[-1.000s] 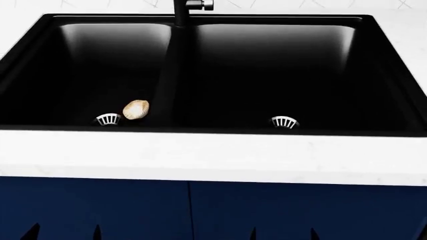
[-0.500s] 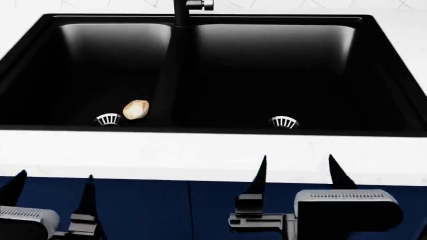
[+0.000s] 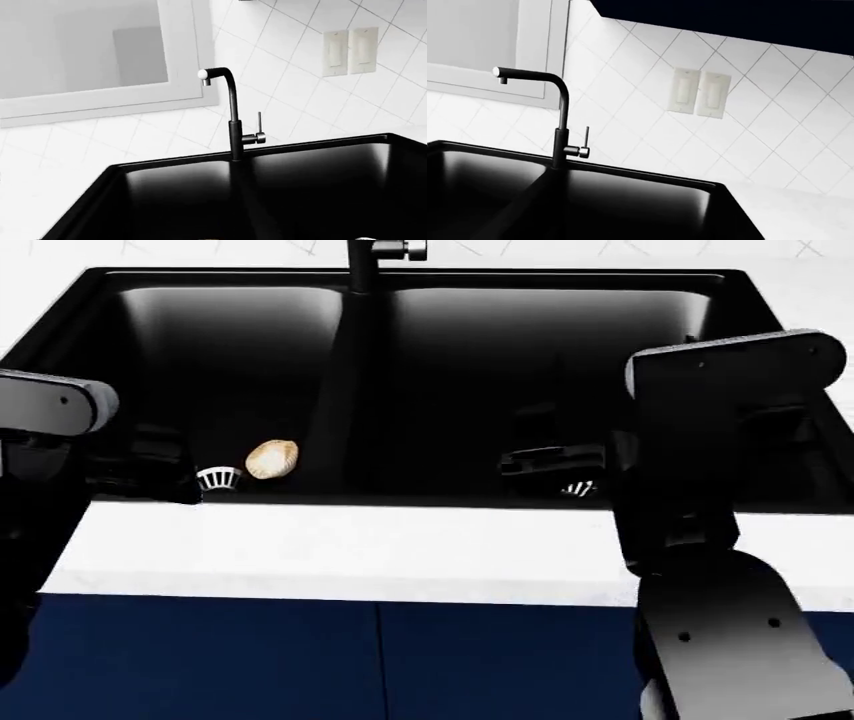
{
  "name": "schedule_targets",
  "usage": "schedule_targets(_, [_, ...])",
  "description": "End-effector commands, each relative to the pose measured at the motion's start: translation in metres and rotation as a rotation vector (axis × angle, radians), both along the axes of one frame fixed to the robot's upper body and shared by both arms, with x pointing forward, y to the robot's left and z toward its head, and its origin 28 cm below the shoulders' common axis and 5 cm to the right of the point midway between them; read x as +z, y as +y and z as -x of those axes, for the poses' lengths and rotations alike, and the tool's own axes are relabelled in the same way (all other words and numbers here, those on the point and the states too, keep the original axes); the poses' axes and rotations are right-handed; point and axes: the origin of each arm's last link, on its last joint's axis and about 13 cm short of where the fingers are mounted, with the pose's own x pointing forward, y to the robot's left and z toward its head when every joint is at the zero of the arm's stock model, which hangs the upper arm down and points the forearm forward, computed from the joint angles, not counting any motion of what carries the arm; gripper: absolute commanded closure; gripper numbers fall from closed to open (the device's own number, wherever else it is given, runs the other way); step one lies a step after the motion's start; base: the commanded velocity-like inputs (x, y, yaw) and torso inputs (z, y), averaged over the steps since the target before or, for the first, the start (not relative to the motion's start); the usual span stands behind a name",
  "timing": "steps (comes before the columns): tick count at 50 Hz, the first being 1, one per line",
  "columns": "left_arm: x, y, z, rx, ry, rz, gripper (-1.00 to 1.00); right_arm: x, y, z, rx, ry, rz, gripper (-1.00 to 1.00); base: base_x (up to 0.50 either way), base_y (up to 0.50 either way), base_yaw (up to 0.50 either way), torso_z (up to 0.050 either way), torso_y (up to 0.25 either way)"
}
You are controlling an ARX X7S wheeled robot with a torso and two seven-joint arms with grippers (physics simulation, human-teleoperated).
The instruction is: Turn on the sink faucet.
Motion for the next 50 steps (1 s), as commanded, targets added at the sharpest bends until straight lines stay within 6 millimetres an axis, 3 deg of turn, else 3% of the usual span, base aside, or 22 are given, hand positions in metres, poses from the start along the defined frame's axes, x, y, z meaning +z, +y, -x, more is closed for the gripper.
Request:
schedule_targets(1, [0.017,0.013,-0.050,0.033,0.049,-0.007,-1.00,0.017,-0.015,-0.039,0.001,0.082,-0.016,-1.00,0.00,0.00,0.00,0.000,0.000])
schedule_targets(13, [0.008,0.018,-0.052,0.052,0.083,-0.017,-1.00,0.015,-0.018,-0.041,0.029,0.086,-0.031,-1.00,0.14,0.00,0.00,0.000,0.000])
schedule_targets(26, [0.004,0.020,-0.058,0.062,0.097,-0.008,-1.00,0.018,-0.021,-0.045,0.028,0.094,-0.044,-1.00,0.42,0.07,0.00,0.000,0.000])
schedule_targets(36, [0.004,0.022,-0.057,0.064,0.092,-0.008,-1.00,0.011,-0.021,-0.045,0.035,0.099,-0.053,-1.00,0.49,0.29,0.00,0.000,0.000])
schedule_targets(50, [0.000,0.020,-0.058,0.057,0.102,-0.014,-1.00,0.004,-0.021,-0.045,0.054,0.102,-0.093,-1.00,0.50,0.01,0.00,0.000,0.001])
